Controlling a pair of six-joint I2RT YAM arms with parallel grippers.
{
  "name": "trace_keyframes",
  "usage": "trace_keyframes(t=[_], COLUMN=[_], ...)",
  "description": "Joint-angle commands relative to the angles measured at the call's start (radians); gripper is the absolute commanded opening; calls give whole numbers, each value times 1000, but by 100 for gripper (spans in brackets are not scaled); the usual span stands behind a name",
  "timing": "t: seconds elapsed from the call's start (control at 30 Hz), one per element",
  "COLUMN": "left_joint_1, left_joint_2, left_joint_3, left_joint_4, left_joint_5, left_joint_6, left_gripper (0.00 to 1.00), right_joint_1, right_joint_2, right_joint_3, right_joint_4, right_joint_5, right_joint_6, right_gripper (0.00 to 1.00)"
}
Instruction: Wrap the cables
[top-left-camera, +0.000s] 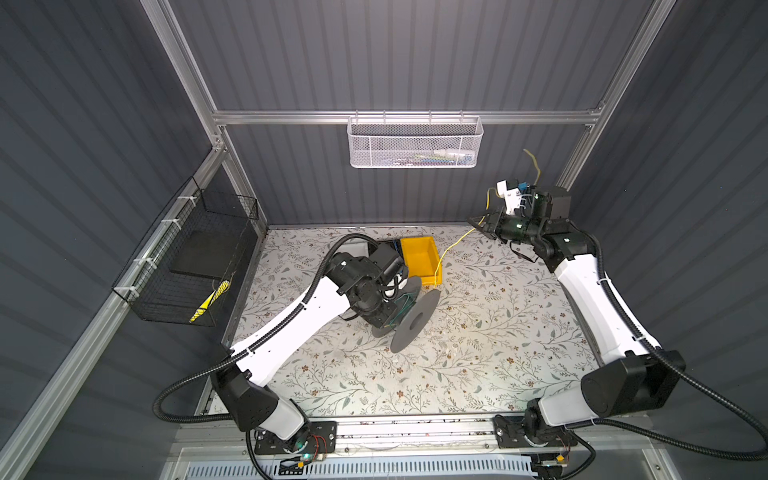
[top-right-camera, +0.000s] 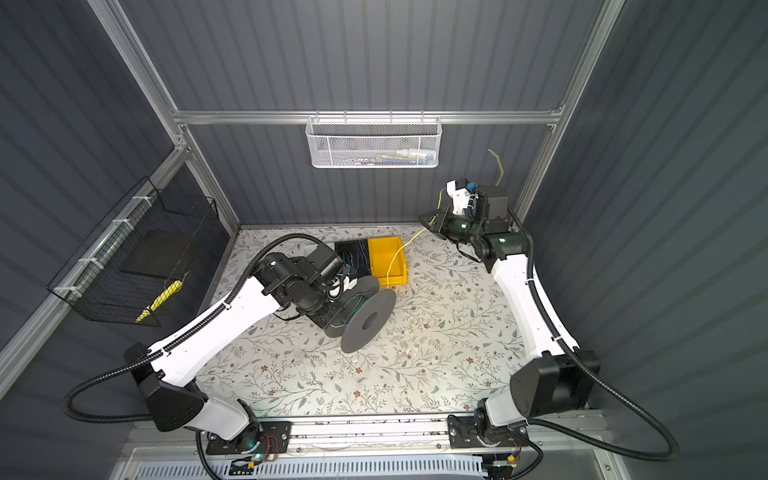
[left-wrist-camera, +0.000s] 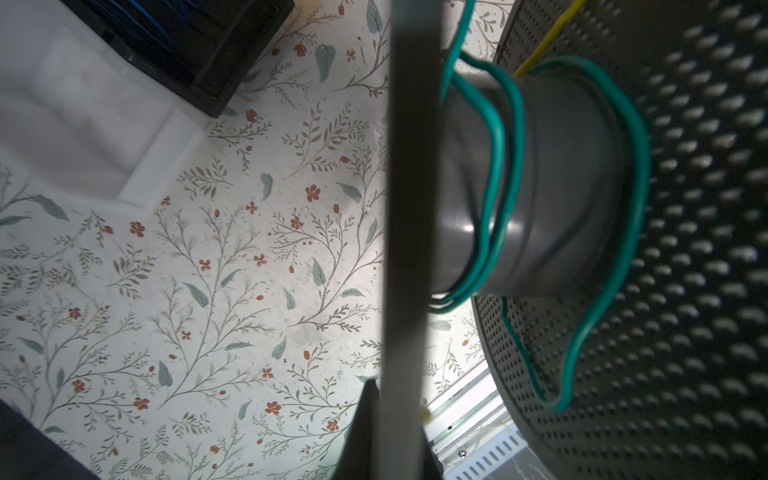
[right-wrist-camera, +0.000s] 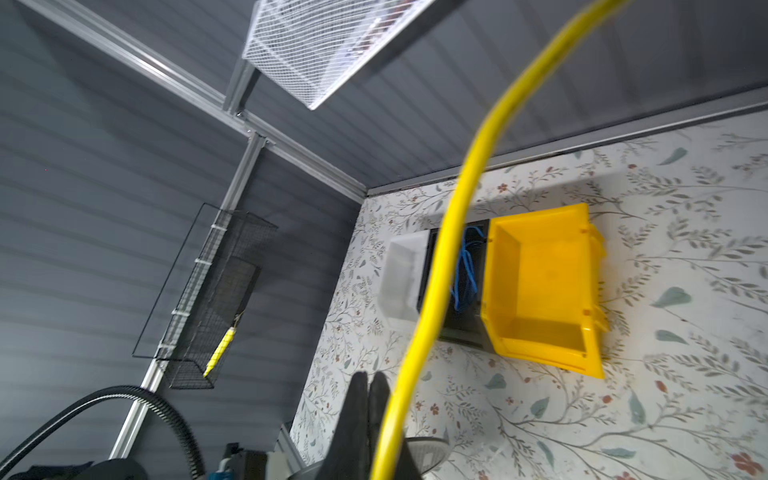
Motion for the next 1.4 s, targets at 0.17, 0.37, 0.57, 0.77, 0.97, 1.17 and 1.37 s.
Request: trace_keyframes(t=[0.17, 0.37, 0.57, 0.77, 0.97, 1.17, 1.37], left_joint_1=[-33, -31, -32, -25, 10, 82, 175], left_joint_2=[93, 161, 201, 202, 215, 156, 56], left_joint_3=[88, 142, 213, 289, 307, 222, 83], left_joint_4=[-73, 2, 66, 97, 142, 273, 433], left_joint_5=[-188, -181, -150, -125, -71, -9, 45], left_joint_6=[-118, -285, -422, -528, -605, -716, -839], left_gripper=[0, 0, 0, 0, 0, 0, 0], right_joint_1=[51, 114, 175, 238, 336, 414, 450], right_joint_2=[-38, -99, -186, -279, -347, -419, -481], right_joint_3=[98, 38, -72, -183, -290, -370, -495], right_joint_4=[-10, 79, 198, 255, 331, 337, 356], right_joint_5=[-61, -109, -132, -146, -130, -92, -67], right_joint_6=[111, 193, 296, 367, 433, 450, 478], right_gripper=[0, 0, 0, 0, 0, 0, 0])
